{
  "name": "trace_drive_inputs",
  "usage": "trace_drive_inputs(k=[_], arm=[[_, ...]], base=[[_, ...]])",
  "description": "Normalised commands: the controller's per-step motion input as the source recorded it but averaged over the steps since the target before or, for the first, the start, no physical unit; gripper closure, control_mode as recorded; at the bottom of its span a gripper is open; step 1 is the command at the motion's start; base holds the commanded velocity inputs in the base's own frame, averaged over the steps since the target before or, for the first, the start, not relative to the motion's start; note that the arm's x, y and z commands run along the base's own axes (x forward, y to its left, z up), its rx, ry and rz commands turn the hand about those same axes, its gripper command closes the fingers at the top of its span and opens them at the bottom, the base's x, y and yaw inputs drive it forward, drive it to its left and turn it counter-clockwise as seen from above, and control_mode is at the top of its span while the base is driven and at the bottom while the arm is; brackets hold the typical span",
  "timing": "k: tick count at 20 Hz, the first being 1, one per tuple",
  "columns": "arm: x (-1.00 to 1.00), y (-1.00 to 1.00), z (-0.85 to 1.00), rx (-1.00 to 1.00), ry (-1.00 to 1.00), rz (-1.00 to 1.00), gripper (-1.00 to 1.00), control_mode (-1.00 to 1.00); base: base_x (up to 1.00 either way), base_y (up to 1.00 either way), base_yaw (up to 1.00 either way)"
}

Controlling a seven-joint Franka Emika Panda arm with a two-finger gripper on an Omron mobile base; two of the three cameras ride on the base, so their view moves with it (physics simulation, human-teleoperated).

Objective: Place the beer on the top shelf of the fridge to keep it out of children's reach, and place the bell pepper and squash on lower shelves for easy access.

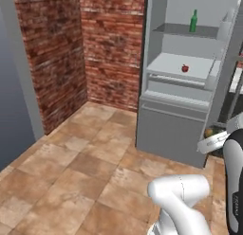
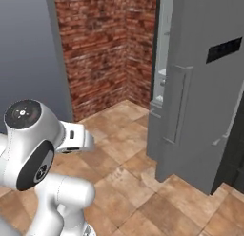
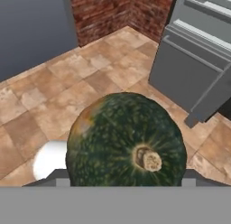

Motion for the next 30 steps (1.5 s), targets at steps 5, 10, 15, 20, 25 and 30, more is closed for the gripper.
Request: trace_drive_inputs(k=[5, 10, 15, 20, 25, 30], arm=[[0.00, 0.00, 0.00, 0.00, 0.00, 0.00, 1.00, 1.00], [0.00, 0.00, 0.00, 0.00, 0.00, 0.00, 1.00, 1.00], [0.00, 0.00, 0.00, 0.00, 0.00, 0.00, 1.00, 1.00], [0.00, 0.00, 0.00, 0.00, 0.00, 0.00, 1.00, 1.00], [0.00, 0.00, 0.00, 0.00, 0.00, 0.00, 1.00, 1.00], [0.00, 0.00, 0.00, 0.00, 0.00, 0.00, 1.00, 1.00]], base=[[0.49, 0.81, -0.10], [0.59, 0.55, -0.38], [0.70, 0.31, -0.48], [0.77, 0.27, -0.51], [0.82, 0.27, -0.46], [0.84, 0.33, -0.42]])
